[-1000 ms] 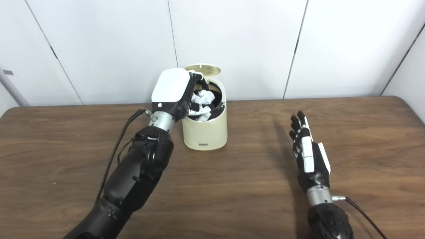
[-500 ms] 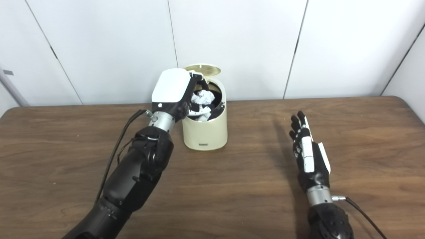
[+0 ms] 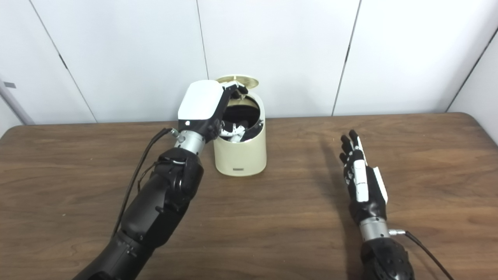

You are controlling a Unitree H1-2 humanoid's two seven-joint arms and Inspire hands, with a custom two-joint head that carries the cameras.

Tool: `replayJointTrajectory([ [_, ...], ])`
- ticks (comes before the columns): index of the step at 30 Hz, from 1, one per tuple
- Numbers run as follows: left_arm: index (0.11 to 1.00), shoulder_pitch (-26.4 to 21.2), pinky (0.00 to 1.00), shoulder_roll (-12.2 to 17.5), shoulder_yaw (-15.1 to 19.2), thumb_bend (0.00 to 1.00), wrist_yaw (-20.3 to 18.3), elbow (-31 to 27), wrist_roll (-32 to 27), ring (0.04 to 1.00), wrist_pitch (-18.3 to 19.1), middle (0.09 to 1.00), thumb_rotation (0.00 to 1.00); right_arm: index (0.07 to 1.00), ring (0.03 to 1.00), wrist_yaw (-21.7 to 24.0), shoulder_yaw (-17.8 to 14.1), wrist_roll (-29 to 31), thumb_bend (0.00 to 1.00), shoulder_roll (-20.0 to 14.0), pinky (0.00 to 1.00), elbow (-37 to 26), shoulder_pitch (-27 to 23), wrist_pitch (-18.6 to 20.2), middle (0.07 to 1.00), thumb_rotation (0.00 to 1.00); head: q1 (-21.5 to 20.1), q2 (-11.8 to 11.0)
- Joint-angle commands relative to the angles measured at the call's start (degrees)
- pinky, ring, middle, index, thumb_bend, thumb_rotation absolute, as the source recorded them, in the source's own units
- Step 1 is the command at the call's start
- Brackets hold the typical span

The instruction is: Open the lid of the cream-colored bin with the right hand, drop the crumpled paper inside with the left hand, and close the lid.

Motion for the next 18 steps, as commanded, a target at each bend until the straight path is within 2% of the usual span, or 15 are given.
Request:
replayJointTrajectory([
  [1,0.713,-1.9,0.59,0.6,-0.1,0.88,-0.7,-0.6,0.4,0.683,0.4,0.704,0.00,1.000,1.000,-0.1,0.0,0.0,0.58,0.7,1.00,1.9,2.1,-1.1,0.971,1.00,0.0,0.1],
  [10,0.721,-1.7,0.60,0.4,0.3,0.88,-1.2,-1.0,-0.2,0.691,0.6,0.709,0.00,1.000,1.000,-0.5,0.1,-0.3,0.58,0.8,1.00,1.7,2.0,-0.7,0.967,1.00,0.0,0.3],
  [15,0.675,-1.0,0.58,0.3,1.1,0.87,-0.4,-1.8,-1.6,0.661,-0.3,0.676,0.00,1.000,1.000,-0.5,0.0,-0.1,0.58,0.8,1.00,1.8,2.0,-0.6,0.970,1.00,0.0,0.2],
  [18,0.612,-0.2,0.52,0.3,1.8,0.83,1.1,-2.6,-3.1,0.616,-1.9,0.644,0.00,1.000,1.000,-0.5,-0.2,-0.1,0.58,0.7,1.00,2.7,1.8,-1.1,0.970,1.00,0.1,0.2],
])
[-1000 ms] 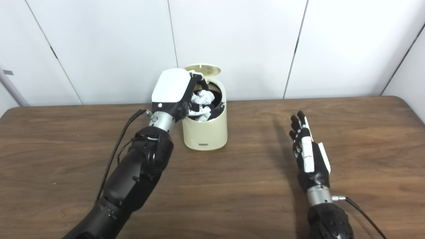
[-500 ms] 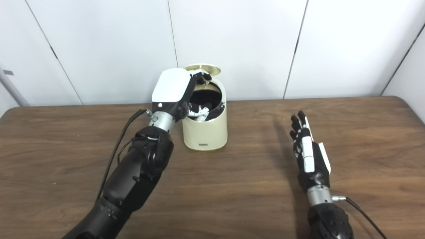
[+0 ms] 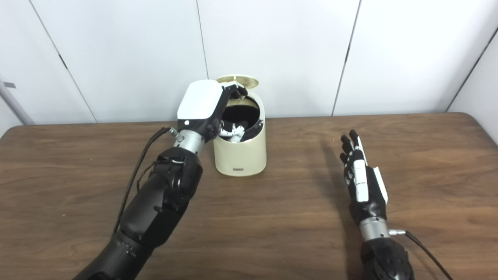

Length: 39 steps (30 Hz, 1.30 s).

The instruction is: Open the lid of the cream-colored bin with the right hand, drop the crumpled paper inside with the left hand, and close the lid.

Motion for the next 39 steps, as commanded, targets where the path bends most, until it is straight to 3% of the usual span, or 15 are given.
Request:
replayJointTrajectory([
  [1,0.541,-0.6,0.49,0.4,0.8,0.64,1.2,-1.8,-1.1,0.576,-1.2,0.612,0.02,1.000,1.000,-0.1,-0.3,0.3,0.57,0.6,1.00,2.9,1.9,-1.3,0.968,1.00,0.0,0.0],
  [3,0.509,-0.2,0.43,0.4,1.4,0.53,2.8,-2.0,-2.5,0.440,-2.8,0.534,0.00,1.000,1.000,0.1,-0.3,0.4,0.58,0.5,1.00,3.2,1.9,-1.5,0.969,1.00,0.0,0.0],
  [5,0.512,0.1,0.35,0.4,2.1,0.49,4.0,-2.1,-3.7,0.419,-4.3,0.524,0.00,1.000,1.000,0.2,-0.3,0.6,0.58,0.5,1.00,3.4,1.8,-1.5,0.968,1.00,0.1,-0.1],
  [9,0.481,0.1,0.31,0.6,2.6,0.47,6.0,-2.1,-3.8,0.411,-6.0,0.512,0.00,1.000,1.000,0.2,-0.4,0.5,0.59,0.4,1.00,3.7,1.8,-1.6,0.963,1.00,0.2,-0.2],
  [14,0.468,0.4,0.31,0.7,2.9,0.47,7.2,-2.4,-4.0,0.418,-6.6,0.525,0.00,1.000,1.000,0.3,-0.3,0.5,0.58,0.3,1.00,3.6,1.9,-1.6,0.959,1.00,0.4,-0.2],
  [26,0.481,2.6,0.34,1.8,4.0,0.47,5.6,-6.7,-4.8,0.427,-6.8,0.518,0.00,1.000,1.000,1.0,-0.5,1.1,0.57,-0.1,1.00,4.2,1.9,-2.0,0.963,1.00,0.9,-0.2],
  [29,0.486,3.5,0.37,2.1,4.9,0.48,5.5,-8.3,-5.9,0.412,-7.2,0.511,0.00,1.000,1.000,1.1,-0.7,1.2,0.57,-0.2,1.00,4.7,1.7,-1.9,0.965,1.00,1.0,-0.2],
  [34,0.500,5.4,0.32,3.7,7.3,0.47,6.4,-11.2,-8.6,0.400,-9.2,0.515,0.00,1.000,1.000,1.3,-0.7,1.3,0.59,-0.2,1.00,4.6,1.5,-1.9,0.972,1.00,0.9,-0.2],
  [39,0.488,7.9,0.38,3.8,10.7,0.48,4.8,-15.2,-12.4,0.401,-8.2,0.514,0.00,1.000,1.000,1.1,-0.8,1.3,0.58,-0.3,1.00,4.4,1.5,-1.9,0.971,1.00,1.0,-0.1],
])
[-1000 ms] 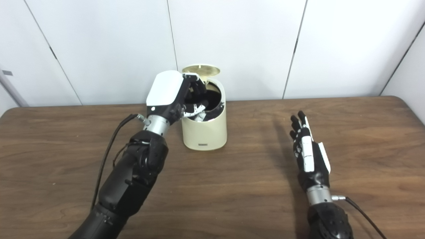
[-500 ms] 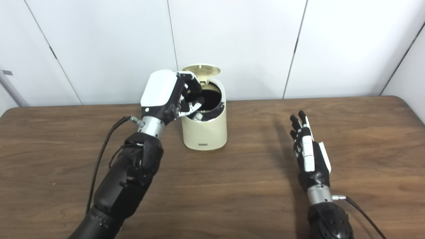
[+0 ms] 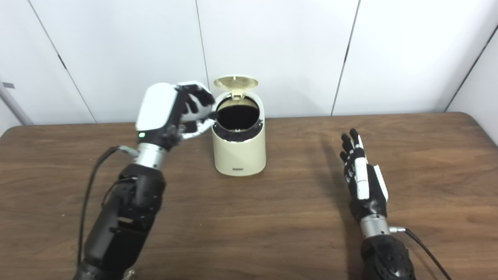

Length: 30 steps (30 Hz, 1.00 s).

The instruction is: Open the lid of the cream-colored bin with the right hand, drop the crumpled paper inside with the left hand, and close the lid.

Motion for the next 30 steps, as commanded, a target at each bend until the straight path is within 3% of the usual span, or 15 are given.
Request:
replayJointTrajectory([
  [1,0.486,-1.2,0.38,0.1,1.4,0.48,-0.1,-3.1,-1.5,0.404,0.1,0.514,0.00,1.000,1.000,0.4,-0.1,0.3,0.58,0.1,1.00,3.0,2.2,-1.7,0.972,1.00,0.0,0.0],
  [7,0.488,0.4,0.33,1.3,3.9,0.47,-1.7,-4.8,-2.8,0.412,1.1,0.510,0.00,1.000,1.000,0.5,-0.1,0.7,0.58,0.3,1.00,2.6,2.4,-1.1,0.973,1.00,-0.1,0.1],
  [11,0.490,2.7,0.32,0.4,8.1,0.47,-3.0,-6.2,-8.6,0.418,4.4,0.508,0.00,1.000,1.000,0.5,-0.1,0.8,0.58,0.2,1.00,2.9,2.4,-1.2,0.967,1.00,0.0,0.1],
  [17,0.495,5.2,0.32,1.4,10.9,0.47,-5.0,-7.1,-13.3,0.431,6.0,0.518,0.00,1.000,1.000,0.5,-0.1,0.8,0.59,0.3,1.00,2.9,2.3,-1.2,0.968,1.00,0.1,0.1],
  [20,0.525,7.0,0.41,1.2,12.7,0.49,-6.2,-7.7,-17.8,0.430,7.2,0.491,0.00,1.000,1.000,0.4,0.0,0.5,0.59,0.1,1.00,2.9,2.2,-1.5,0.966,1.00,0.1,0.2],
  [23,0.513,8.7,0.47,1.6,14.2,0.51,-7.2,-8.0,-21.9,0.555,7.5,0.484,0.00,1.000,1.000,0.5,0.0,0.6,0.58,0.0,1.00,2.7,2.3,-1.3,0.972,1.00,0.2,0.2],
  [24,0.504,9.1,0.50,1.7,14.7,0.51,-7.5,-8.0,-23.1,0.591,7.7,0.581,0.04,1.000,1.000,0.6,0.0,0.6,0.57,-0.1,1.00,2.7,2.2,-1.3,0.974,1.00,0.2,0.2],
  [26,0.500,10.1,0.52,1.6,16.0,0.50,-7.9,-8.1,-26.2,0.610,8.3,0.651,0.06,1.000,1.000,0.6,-0.2,0.7,0.57,-0.3,1.00,3.2,2.1,-1.6,0.977,1.00,0.2,0.2],
  [27,0.638,10.7,0.55,1.4,16.8,0.52,-8.0,-8.0,-28.1,0.634,8.4,0.689,0.18,1.000,1.000,0.6,-0.3,0.7,0.57,-0.3,1.00,3.4,2.1,-1.6,0.976,1.00,0.2,0.2],
  [30,0.775,12.3,0.64,1.1,19.1,0.51,-9.6,-7.5,-34.7,0.703,8.2,0.758,0.36,1.000,1.000,0.7,-0.3,0.9,0.58,-0.5,1.00,3.2,2.0,-1.3,0.970,1.00,0.4,0.2],
])
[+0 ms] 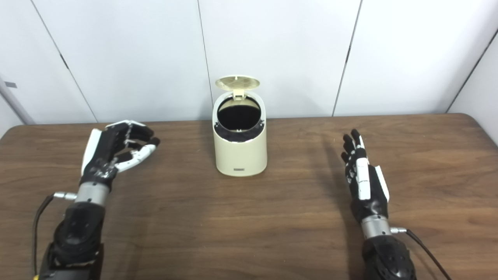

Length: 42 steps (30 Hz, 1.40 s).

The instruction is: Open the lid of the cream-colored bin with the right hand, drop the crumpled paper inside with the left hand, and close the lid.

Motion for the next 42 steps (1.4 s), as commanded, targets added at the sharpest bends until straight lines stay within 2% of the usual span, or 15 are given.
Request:
replayJointTrajectory([
  [1,0.804,-0.6,0.68,0.5,1.0,0.50,-1.1,-1.6,-4.3,0.734,-0.9,0.785,0.41,1.000,1.000,0.8,-0.3,0.4,0.57,-0.3,1.00,3.0,2.1,-1.4,0.972,1.00,-0.1,0.0],
  [5,0.866,1.1,0.77,0.8,2.0,0.45,-2.4,-0.1,-9.7,0.801,-3.4,0.850,0.53,1.000,1.000,1.1,-0.2,0.5,0.57,-0.8,1.00,3.4,1.9,-1.6,0.976,1.00,-0.1,0.1],
  [6,0.896,1.6,0.82,0.8,2.2,0.44,-2.9,0.5,-11.3,0.835,-4.7,0.878,0.57,1.000,1.000,1.2,-0.2,0.4,0.57,-0.9,1.00,3.5,1.9,-1.6,0.975,1.00,0.0,0.0],
  [8,0.924,2.4,0.88,0.7,2.7,0.43,-3.5,1.5,-14.0,0.873,-6.7,0.908,0.60,1.000,1.000,1.0,-0.2,0.3,0.57,-1.0,1.00,3.4,1.9,-1.3,0.976,1.00,0.1,0.1],
  [11,0.951,3.3,0.94,0.4,3.5,0.41,-4.3,2.8,-17.7,0.917,-9.2,0.941,0.59,1.000,1.000,0.9,-0.3,0.2,0.57,-1.1,1.00,3.1,1.9,-0.8,0.969,1.00,0.2,0.1],
  [12,0.969,3.6,0.96,0.4,3.6,0.42,-4.5,3.1,-18.5,0.942,-9.9,0.963,0.64,1.000,1.000,0.9,-0.3,0.2,0.57,-1.2,1.00,3.0,1.9,-0.7,0.972,1.00,0.2,0.1],
  [17,0.999,5.9,1.00,0.4,4.3,0.46,-5.7,5.2,-22.8,0.996,-12.6,0.999,0.75,1.000,1.000,1.1,-0.1,0.1,0.58,-1.6,1.00,2.7,1.9,-0.3,0.975,1.00,0.2,0.3],
  [20,1.000,7.1,1.00,0.0,4.5,0.44,-5.1,6.1,-23.0,1.000,-13.6,1.000,0.81,1.000,1.000,1.2,-0.1,0.3,0.58,-1.8,1.00,2.4,1.9,0.1,0.975,1.00,0.2,0.3],
  [23,1.000,8.2,1.00,-0.1,4.4,0.45,-4.6,7.6,-22.2,1.000,-15.5,1.000,0.94,1.000,1.000,1.2,-0.2,0.3,0.58,-2.0,1.00,2.2,2.0,0.2,0.975,1.00,0.2,0.5],
  [25,1.000,8.8,1.00,-0.5,4.6,0.47,-4.2,8.8,-22.3,1.000,-16.6,1.000,0.99,1.000,1.000,1.2,-0.2,0.3,0.58,-2.1,1.00,2.0,2.1,0.3,0.974,1.00,0.2,0.5],
  [37,1.000,10.8,1.00,-1.1,4.4,0.52,-2.1,11.6,-21.3,1.000,-19.5,1.000,0.99,1.000,1.000,1.8,-0.4,0.5,0.57,-2.5,1.00,3.0,2.1,-1.0,0.978,1.00,0.2,1.0],
  [42,1.000,11.1,1.00,-1.4,4.3,0.53,-1.4,11.7,-21.3,1.000,-19.4,1.000,0.99,1.000,1.000,1.7,-0.6,0.7,0.58,-2.3,1.00,2.4,2.4,-0.8,0.977,1.00,-0.5,1.2],
])
